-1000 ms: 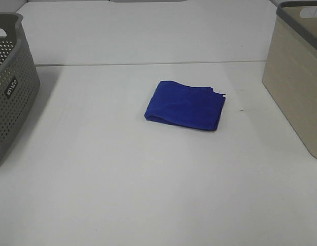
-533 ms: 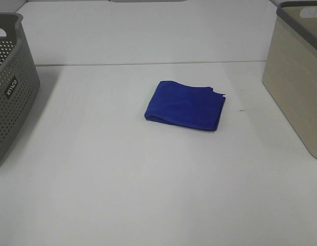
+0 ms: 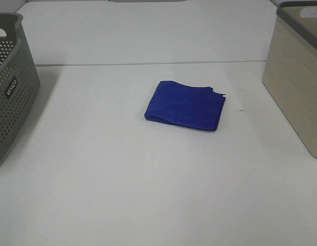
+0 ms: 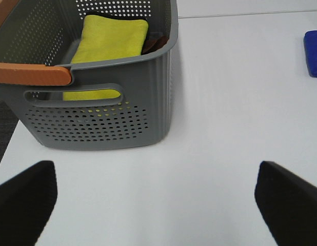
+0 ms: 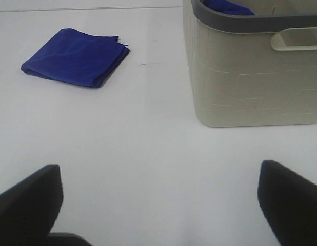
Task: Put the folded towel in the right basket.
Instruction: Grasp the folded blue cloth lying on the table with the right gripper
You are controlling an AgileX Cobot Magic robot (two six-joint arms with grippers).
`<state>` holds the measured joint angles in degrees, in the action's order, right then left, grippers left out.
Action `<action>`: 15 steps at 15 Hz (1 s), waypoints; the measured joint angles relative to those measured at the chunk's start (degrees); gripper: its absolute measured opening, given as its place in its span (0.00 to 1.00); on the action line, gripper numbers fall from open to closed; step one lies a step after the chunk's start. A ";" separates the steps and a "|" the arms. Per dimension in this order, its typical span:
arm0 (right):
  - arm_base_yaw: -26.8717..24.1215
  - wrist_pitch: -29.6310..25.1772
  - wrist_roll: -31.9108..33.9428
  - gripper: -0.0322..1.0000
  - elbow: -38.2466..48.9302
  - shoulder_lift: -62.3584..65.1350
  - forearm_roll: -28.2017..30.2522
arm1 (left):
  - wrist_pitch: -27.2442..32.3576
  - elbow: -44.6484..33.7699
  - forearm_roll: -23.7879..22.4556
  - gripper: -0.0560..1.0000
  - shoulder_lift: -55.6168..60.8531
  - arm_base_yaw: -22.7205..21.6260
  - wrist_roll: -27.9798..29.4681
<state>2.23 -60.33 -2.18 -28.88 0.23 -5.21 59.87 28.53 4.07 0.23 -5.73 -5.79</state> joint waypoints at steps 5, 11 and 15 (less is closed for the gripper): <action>0.00 0.00 0.06 0.99 0.00 -0.11 0.00 | 0.00 0.00 0.00 0.97 0.00 0.00 0.00; 0.00 -5.67 7.10 0.99 -14.84 -25.50 -0.23 | 0.00 0.00 0.00 0.97 0.00 0.00 0.00; 0.00 -6.93 8.82 0.99 -33.17 -46.18 -0.69 | 0.00 0.00 0.00 0.97 0.00 0.00 0.00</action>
<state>2.23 -67.27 6.65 -62.05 -45.95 -5.90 59.87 28.53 4.07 0.23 -5.73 -5.79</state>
